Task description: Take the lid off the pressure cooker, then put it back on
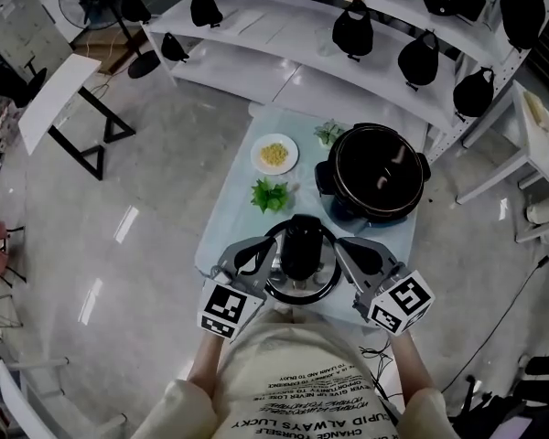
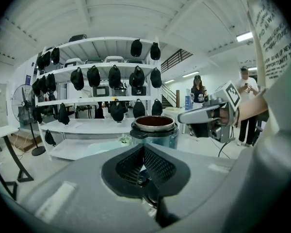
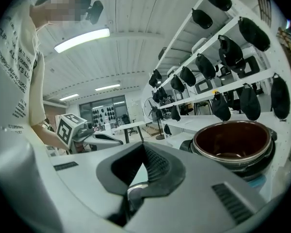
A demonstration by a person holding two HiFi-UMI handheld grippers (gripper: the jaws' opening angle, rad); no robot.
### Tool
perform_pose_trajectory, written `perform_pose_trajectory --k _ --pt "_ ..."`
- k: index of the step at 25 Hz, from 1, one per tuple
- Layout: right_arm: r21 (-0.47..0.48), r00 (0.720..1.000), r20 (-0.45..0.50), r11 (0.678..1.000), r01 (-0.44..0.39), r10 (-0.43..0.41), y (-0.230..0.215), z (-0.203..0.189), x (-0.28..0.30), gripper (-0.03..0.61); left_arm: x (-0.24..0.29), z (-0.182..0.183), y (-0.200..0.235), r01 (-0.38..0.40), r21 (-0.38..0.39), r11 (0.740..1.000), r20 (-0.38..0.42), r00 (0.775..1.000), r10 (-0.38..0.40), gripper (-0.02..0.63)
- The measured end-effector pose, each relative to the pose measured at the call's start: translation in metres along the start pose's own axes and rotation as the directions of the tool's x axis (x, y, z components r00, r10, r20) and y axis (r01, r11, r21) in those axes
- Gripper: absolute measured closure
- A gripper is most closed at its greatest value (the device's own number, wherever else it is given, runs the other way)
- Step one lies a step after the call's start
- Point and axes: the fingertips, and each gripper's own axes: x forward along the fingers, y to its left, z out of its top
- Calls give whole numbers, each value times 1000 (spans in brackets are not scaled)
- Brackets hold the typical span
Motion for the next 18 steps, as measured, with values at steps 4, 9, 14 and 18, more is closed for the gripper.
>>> perform_pose_trajectory --k 4,9,14,18 --pt "-23 999 -2 999 -33 33 -1 0 0 574 1 -4 0 -27 14 1000 -32 999 28 584" --pt "-27 999 -16 999 -44 44 -6 -10 -2 571 0 -11 -3 -31 -15 999 -44 999 30 584" --pt "-57 990 -81 991 -124 119 0 -27 0 496 -1 -21 -10 -1 -16 1000 -75 997 0 557" --pt "-82 981 -109 983 -167 157 2 -40 3 382 2 -35 -16 31 20 999 -129 991 -28 360"
